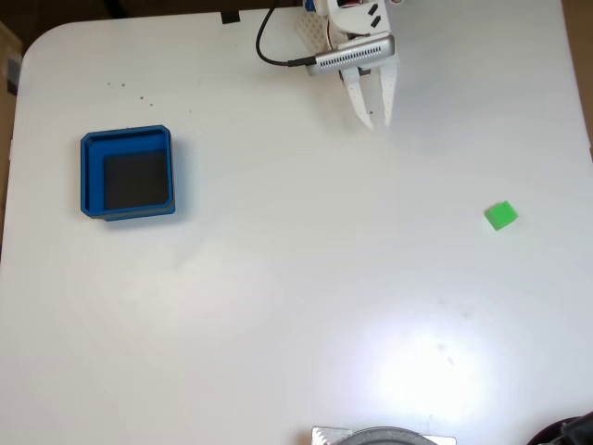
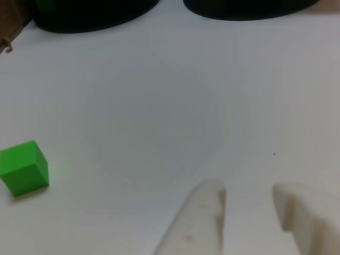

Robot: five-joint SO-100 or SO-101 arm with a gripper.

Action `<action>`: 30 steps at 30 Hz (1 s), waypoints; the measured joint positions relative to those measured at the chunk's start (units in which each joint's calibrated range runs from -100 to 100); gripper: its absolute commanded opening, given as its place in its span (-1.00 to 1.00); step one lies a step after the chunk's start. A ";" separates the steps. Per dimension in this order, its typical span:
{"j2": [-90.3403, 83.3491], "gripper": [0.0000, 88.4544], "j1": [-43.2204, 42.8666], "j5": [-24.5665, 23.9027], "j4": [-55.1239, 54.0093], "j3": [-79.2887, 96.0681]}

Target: Pick up green cube and drop it in the blue box

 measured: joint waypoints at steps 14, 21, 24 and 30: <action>0.00 -0.95 0.00 0.00 0.00 0.00; 0.00 -0.95 -0.07 0.00 0.00 0.00; 0.00 -0.95 -1.35 0.00 0.00 0.00; 0.00 -0.95 -5.40 0.00 0.00 0.00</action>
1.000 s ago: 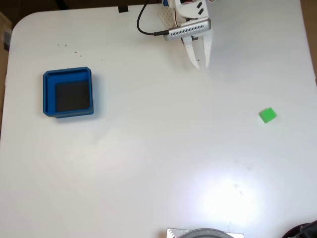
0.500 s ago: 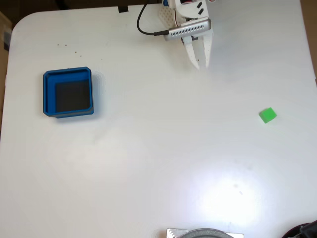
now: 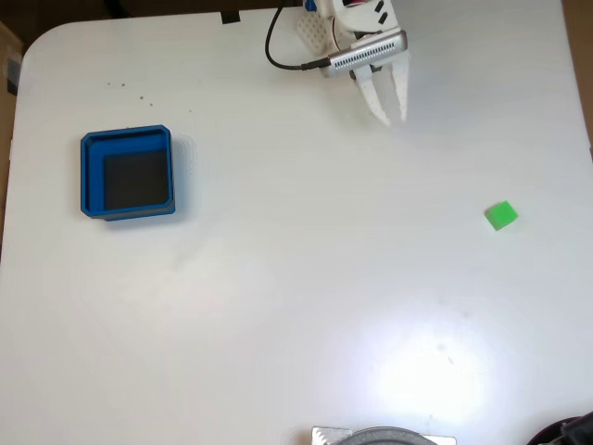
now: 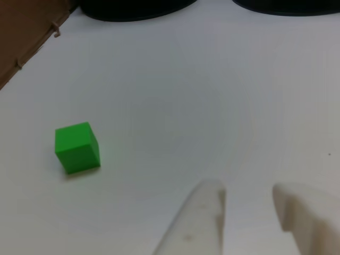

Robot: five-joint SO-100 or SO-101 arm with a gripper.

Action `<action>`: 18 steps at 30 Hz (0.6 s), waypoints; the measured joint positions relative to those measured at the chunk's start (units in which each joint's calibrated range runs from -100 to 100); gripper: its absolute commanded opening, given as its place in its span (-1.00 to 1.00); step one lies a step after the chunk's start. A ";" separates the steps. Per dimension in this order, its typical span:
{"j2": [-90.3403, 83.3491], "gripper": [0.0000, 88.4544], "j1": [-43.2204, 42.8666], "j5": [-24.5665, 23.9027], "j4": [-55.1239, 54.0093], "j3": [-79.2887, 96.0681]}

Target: Pick up green cube and drop it in the blue box

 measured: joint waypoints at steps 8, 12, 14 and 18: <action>0.00 -0.95 -7.11 0.00 0.00 0.00; 0.00 -0.95 -10.45 0.00 0.00 0.00; 0.00 -0.95 -11.66 0.00 0.00 0.00; 0.00 -0.95 -12.94 0.00 0.00 0.00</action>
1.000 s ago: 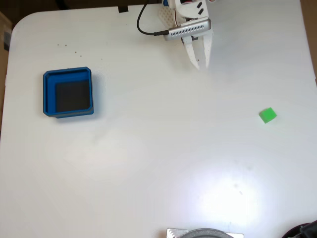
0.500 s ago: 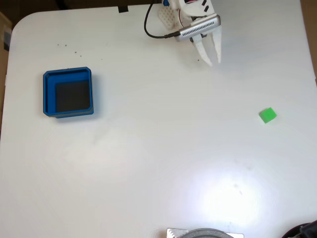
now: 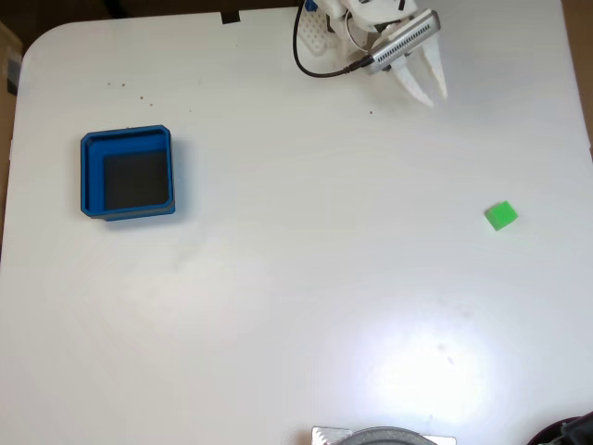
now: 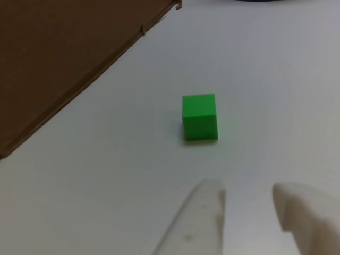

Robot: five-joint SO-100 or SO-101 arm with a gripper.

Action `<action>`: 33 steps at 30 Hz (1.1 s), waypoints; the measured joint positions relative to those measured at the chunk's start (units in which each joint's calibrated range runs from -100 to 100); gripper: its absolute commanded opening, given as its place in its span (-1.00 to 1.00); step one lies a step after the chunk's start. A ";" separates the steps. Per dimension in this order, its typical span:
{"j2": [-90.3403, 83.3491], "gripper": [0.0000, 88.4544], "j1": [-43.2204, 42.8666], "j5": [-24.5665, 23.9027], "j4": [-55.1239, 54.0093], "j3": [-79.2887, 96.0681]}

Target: Pick up green cube and drop it in the blue box

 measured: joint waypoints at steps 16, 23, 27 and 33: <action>19.21 -0.95 -0.43 0.00 0.00 -12.35; 30.99 -0.95 -0.57 0.00 0.00 -23.80; 36.26 -0.94 -0.64 0.00 0.00 -29.17; 42.27 -0.82 -2.77 0.00 0.00 -35.35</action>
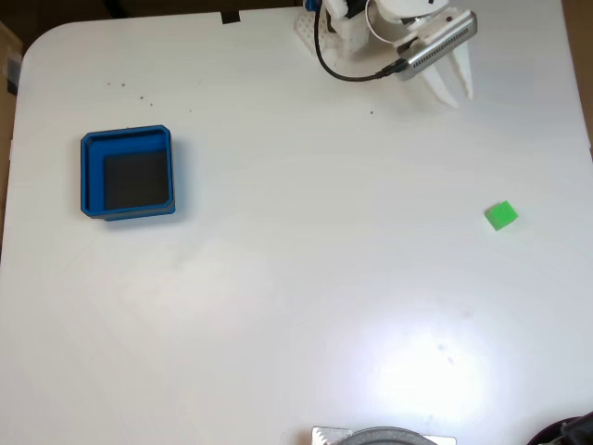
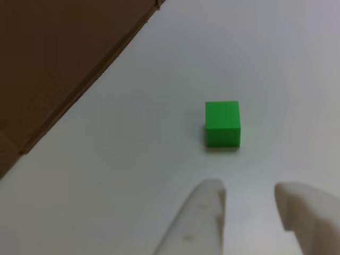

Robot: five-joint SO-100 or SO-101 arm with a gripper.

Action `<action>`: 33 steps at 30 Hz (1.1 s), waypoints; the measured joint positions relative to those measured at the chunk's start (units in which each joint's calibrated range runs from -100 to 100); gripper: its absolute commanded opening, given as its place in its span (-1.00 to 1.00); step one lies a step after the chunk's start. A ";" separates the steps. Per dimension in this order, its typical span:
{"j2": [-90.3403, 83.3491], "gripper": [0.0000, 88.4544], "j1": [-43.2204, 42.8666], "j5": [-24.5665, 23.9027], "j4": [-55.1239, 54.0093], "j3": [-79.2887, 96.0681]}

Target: Pick up green cube and drop it in the blue box

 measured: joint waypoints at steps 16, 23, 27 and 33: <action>13.70 -0.41 -6.97 0.10 0.00 -12.17; 20.30 -0.32 -6.97 0.10 3.97 -20.22; 23.56 -0.32 -6.97 0.10 6.45 -23.98; 29.57 -0.32 -6.97 0.00 6.95 -29.08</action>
